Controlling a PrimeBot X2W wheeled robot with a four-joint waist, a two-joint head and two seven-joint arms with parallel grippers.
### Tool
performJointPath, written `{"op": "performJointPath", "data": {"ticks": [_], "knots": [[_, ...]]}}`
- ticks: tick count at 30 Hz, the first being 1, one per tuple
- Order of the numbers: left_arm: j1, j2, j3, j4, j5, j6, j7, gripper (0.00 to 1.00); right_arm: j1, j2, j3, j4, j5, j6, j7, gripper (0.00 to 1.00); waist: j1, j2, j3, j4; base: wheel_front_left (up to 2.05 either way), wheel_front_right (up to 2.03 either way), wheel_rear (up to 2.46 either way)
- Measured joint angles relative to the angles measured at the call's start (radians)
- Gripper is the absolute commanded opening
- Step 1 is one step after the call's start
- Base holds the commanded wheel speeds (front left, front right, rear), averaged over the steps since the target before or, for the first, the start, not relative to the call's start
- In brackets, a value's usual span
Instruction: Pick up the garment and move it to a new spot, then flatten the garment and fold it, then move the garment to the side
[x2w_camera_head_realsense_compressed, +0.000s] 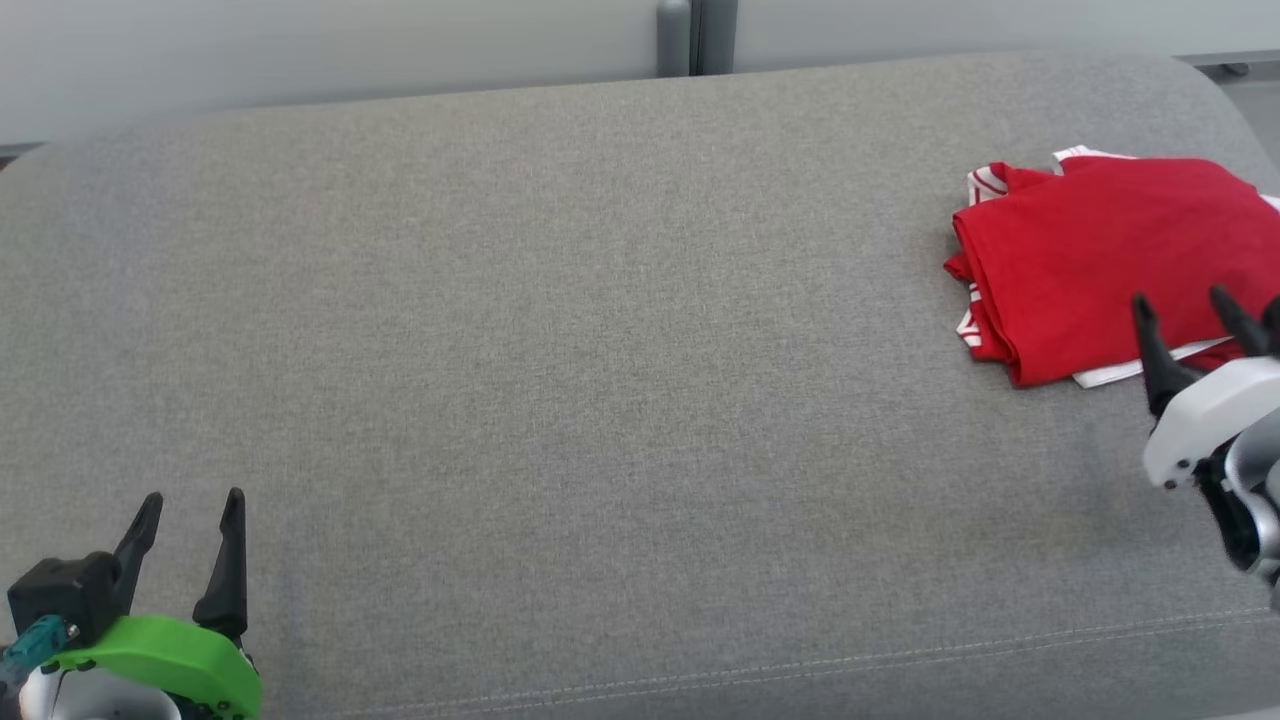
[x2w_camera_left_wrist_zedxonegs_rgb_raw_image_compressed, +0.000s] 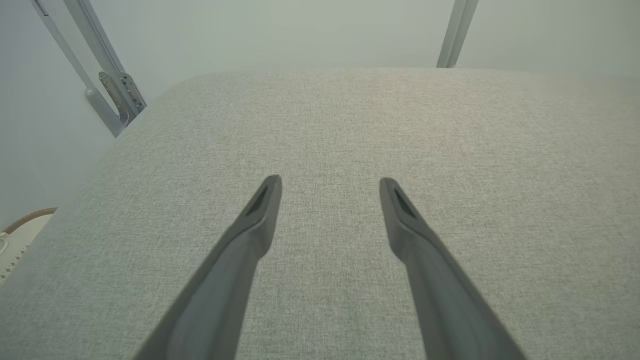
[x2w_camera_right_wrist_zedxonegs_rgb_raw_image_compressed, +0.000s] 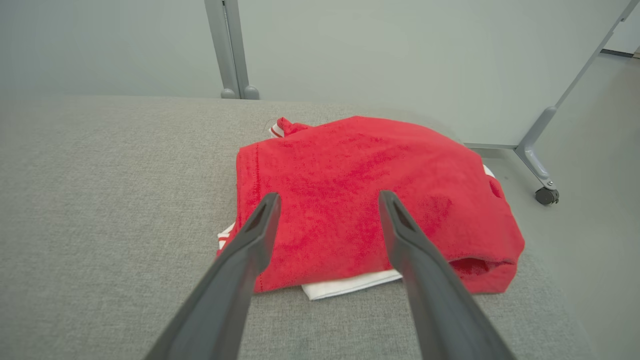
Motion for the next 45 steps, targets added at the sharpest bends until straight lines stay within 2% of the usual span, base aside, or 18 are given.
{"op": "performJointPath", "data": {"ticks": [7,12,13,20,45], "knots": [[0.045,-0.047,0.050,0.016,0.037,0.000,0.000,1.00,0.078,0.106,-0.062,-0.088,-0.119,0.000,0.006,1.00,0.0000,0.0000,-0.067,-0.025,0.00,0.00,0.00],[0.048,-0.073,0.072,0.007,0.075,0.000,0.000,1.00,0.156,0.132,-0.132,-0.107,-0.178,0.000,0.006,1.00,0.0000,0.0000,-0.097,-0.045,0.00,0.00,0.00],[0.048,-0.079,0.073,0.007,0.077,-0.001,0.000,0.00,0.169,0.136,-0.140,-0.106,-0.193,0.001,0.006,0.00,0.0000,0.0000,-0.102,-0.048,0.00,0.00,0.00],[0.076,-0.154,0.039,0.062,0.072,-0.002,0.004,0.00,0.269,0.216,-0.111,-0.061,-0.188,0.002,0.009,0.00,0.0000,0.0000,-0.102,-0.048,0.00,0.00,0.00],[0.077,-0.212,0.121,0.058,-0.171,-0.050,0.086,0.00,0.278,0.297,-0.276,-0.110,0.053,0.056,0.091,0.00,0.0000,0.0000,-0.108,-0.039,0.00,0.00,0.00]]}}
